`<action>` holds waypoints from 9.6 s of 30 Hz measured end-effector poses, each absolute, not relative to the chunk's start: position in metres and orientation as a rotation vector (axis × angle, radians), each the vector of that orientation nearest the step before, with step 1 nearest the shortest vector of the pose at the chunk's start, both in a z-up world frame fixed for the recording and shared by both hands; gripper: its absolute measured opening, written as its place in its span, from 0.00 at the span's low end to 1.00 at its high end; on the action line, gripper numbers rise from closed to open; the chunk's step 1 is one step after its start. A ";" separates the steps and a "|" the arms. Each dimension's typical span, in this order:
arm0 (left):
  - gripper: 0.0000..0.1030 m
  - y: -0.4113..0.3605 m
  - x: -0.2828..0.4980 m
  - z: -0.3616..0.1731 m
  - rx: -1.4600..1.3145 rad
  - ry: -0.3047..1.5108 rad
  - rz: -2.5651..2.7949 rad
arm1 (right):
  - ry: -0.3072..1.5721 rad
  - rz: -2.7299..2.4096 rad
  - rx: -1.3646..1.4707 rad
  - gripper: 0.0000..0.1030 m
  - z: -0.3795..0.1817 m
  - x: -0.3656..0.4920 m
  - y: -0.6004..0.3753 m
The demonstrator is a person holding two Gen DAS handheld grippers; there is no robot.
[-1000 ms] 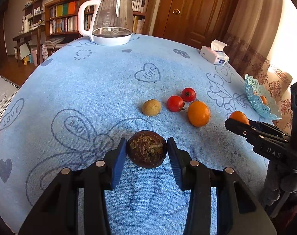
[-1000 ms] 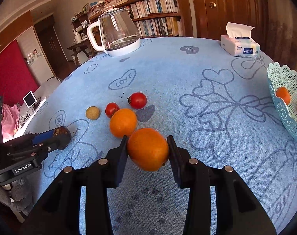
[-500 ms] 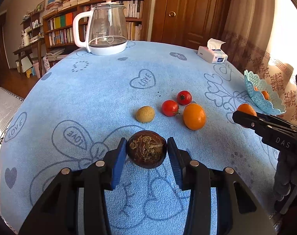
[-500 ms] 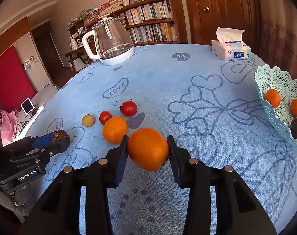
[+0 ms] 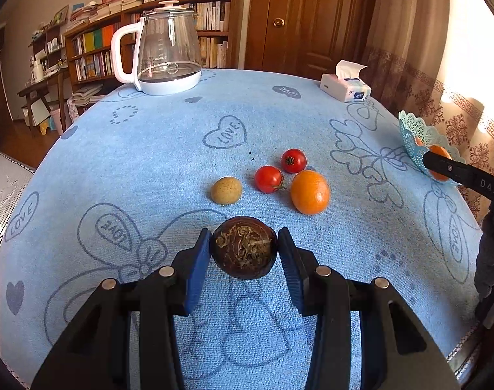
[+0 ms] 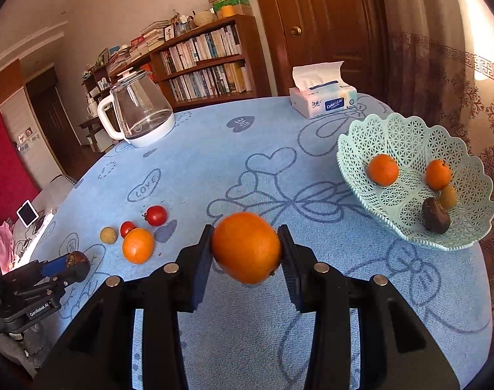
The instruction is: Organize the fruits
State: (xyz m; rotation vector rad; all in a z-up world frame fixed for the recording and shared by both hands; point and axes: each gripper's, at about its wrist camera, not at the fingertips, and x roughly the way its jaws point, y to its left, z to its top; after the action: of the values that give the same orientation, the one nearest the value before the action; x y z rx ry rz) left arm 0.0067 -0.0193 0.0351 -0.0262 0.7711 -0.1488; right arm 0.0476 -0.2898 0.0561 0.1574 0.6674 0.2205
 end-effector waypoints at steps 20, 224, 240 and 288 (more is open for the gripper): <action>0.41 -0.033 0.008 0.037 -0.003 0.773 -0.169 | 0.578 -0.059 0.343 0.39 0.060 0.052 -0.402; 0.91 -0.187 0.051 0.055 0.190 0.608 -0.297 | 0.405 -0.282 0.397 0.89 0.054 0.029 -0.421; 0.91 -0.147 0.053 0.052 0.117 0.623 -0.221 | 0.438 -0.212 0.358 0.89 0.051 0.036 -0.408; 0.80 -0.022 0.057 0.035 -0.105 0.711 -0.042 | 0.527 0.075 0.162 0.90 0.045 0.048 -0.347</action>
State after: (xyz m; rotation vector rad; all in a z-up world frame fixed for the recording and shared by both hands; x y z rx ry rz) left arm 0.0571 -0.0216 0.0346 -0.1052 0.7108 -0.0416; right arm 0.0478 -0.3466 0.0449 0.1625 0.5269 0.0748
